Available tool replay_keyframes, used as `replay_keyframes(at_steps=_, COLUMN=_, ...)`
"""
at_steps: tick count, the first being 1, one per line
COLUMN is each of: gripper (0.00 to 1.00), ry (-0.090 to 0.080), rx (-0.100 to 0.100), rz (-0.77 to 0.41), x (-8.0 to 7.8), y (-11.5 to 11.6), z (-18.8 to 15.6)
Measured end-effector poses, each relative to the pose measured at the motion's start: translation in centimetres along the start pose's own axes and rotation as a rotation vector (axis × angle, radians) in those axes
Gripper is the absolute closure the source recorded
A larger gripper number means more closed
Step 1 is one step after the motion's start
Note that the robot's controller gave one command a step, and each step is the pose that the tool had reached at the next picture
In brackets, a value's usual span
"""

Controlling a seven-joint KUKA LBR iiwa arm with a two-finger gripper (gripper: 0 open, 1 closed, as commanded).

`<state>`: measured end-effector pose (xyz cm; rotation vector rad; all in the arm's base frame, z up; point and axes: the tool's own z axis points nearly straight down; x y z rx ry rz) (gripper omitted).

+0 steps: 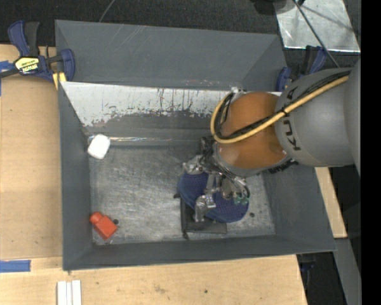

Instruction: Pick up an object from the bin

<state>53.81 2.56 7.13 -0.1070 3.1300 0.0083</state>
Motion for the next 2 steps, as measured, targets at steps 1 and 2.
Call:
replay_keyframes(at_steps=1, gripper=1.00, ry=-0.006, rx=0.003, rz=-0.002, x=-0.3, y=0.1, z=-0.4)
replay_keyframes(at_steps=2, gripper=1.00, ry=0.000, rx=0.006, rz=-0.272, x=-2.1, y=-2.0, z=-13.8)
